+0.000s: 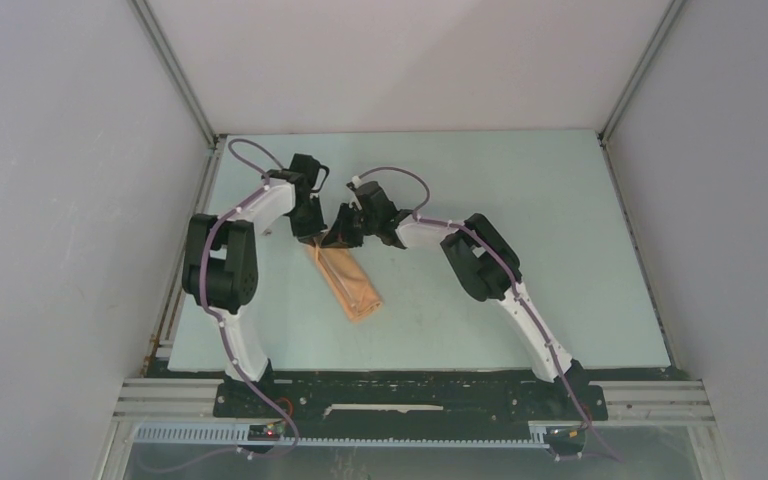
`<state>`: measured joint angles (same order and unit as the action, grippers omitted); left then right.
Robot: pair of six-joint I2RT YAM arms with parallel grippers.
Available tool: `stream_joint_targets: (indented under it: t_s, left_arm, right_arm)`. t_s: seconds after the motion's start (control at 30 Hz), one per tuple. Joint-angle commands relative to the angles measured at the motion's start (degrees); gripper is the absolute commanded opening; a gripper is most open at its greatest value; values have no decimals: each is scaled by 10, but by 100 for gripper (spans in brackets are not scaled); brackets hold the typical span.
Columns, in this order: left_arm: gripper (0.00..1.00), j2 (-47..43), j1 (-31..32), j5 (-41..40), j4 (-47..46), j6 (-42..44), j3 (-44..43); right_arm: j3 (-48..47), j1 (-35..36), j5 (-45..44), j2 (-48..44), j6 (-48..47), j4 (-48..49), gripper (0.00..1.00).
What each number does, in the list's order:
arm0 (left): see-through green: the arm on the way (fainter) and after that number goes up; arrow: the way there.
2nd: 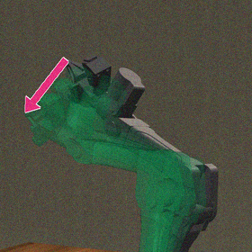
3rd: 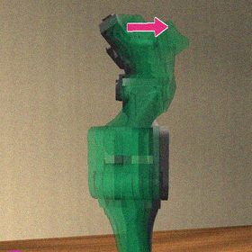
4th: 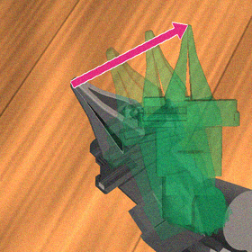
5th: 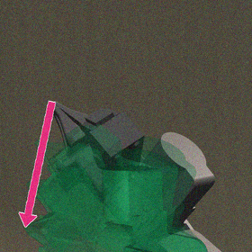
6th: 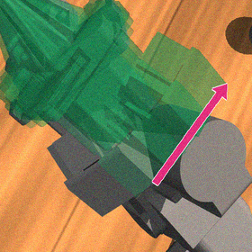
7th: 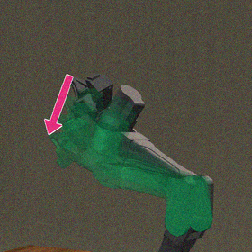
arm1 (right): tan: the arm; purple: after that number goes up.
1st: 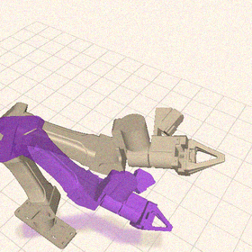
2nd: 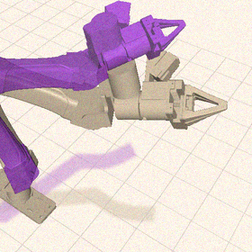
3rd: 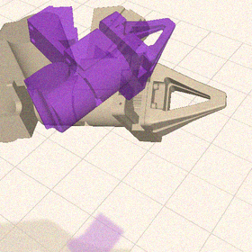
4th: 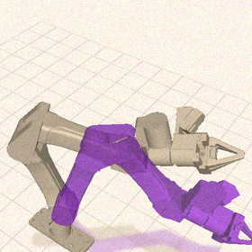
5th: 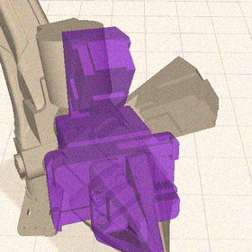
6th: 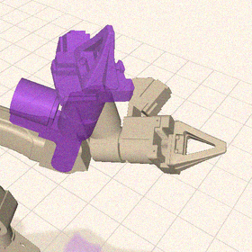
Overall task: Fold the napkin into a case and place the utensils inside
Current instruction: Grasp the top corner of the smaller rectangle folded napkin from the folded napkin.
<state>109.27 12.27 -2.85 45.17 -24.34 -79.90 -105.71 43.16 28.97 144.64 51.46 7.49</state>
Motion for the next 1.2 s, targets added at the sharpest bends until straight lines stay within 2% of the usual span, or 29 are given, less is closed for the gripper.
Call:
stream_joint_targets:
  t_s: [0.0,0.3,0.57,0.7,0.83,1.03,1.17]
  left_arm:
    - [17,-1,2,-12,6,18,-29]
    - [1,24,3,-10,34,37,-67]
    - [0,35,-10,112,21,32,-60]
    - [10,48,-22,143,21,37,-64]
    - [18,42,-42,183,8,23,-39]
    - [35,-100,-53,159,-95,-21,61]
    - [38,-170,-72,159,-141,-55,109]
  right_arm:
    - [-23,7,6,15,-3,2,6]
    - [-32,10,28,28,-1,15,5]
    - [-69,10,73,70,29,49,6]
    - [-66,6,85,71,42,49,9]
    - [-39,-7,101,69,85,97,12]
    - [-31,-14,92,56,81,89,16]
    - [-29,-14,84,55,80,87,17]
